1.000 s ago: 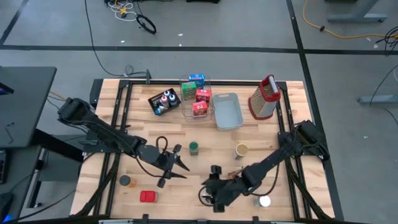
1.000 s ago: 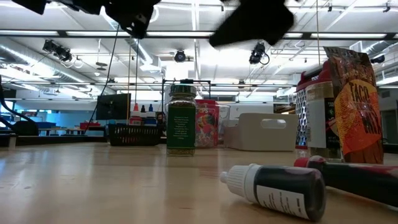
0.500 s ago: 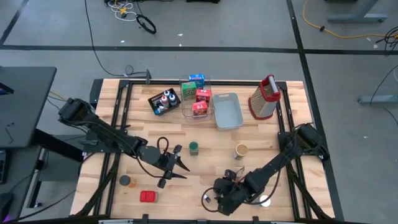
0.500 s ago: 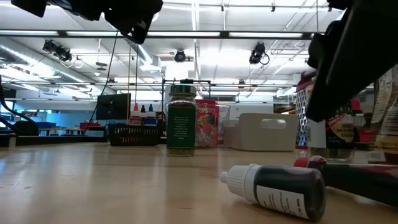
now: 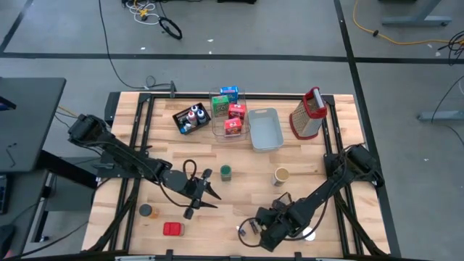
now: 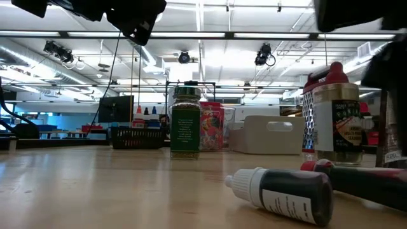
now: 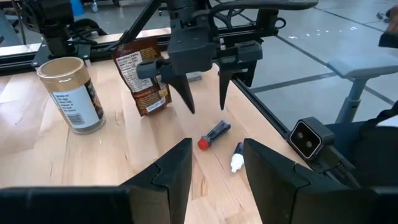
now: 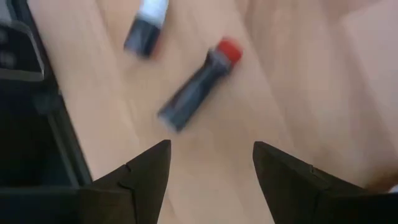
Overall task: Pick & Place Kitchen Items
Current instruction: Put the right small red food coloring bottle into the black bin
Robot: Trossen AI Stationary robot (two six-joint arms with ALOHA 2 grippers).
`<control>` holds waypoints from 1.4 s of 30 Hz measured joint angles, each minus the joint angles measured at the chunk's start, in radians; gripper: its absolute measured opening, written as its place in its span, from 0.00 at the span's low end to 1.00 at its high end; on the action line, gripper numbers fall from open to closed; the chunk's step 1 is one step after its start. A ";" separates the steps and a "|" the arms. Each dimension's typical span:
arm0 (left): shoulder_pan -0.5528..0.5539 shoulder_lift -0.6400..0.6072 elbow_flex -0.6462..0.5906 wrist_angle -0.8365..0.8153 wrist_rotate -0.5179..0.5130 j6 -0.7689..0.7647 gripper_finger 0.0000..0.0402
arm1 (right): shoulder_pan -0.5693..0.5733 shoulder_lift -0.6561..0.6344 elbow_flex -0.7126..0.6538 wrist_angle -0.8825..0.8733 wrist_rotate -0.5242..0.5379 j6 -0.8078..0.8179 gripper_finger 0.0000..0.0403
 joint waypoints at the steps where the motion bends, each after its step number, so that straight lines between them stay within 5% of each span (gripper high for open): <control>1: 0.000 0.000 0.000 0.000 0.000 0.000 0.38 | -0.002 0.000 0.000 0.012 0.017 0.000 0.59; 5: 0.000 0.000 0.000 0.000 0.000 0.000 0.38 | -0.015 0.000 0.001 0.105 0.080 0.000 0.59; 10: 0.000 0.000 0.000 -0.001 0.000 0.000 0.38 | -0.034 0.043 0.002 0.134 0.034 0.080 0.59; 22: 0.000 0.000 0.000 -0.001 0.000 0.000 0.38 | -0.039 0.078 0.002 0.116 0.037 -0.005 0.57; 42: 0.000 -0.001 0.000 0.000 0.000 0.000 0.38 | -0.110 0.100 0.003 0.116 0.082 -0.138 0.16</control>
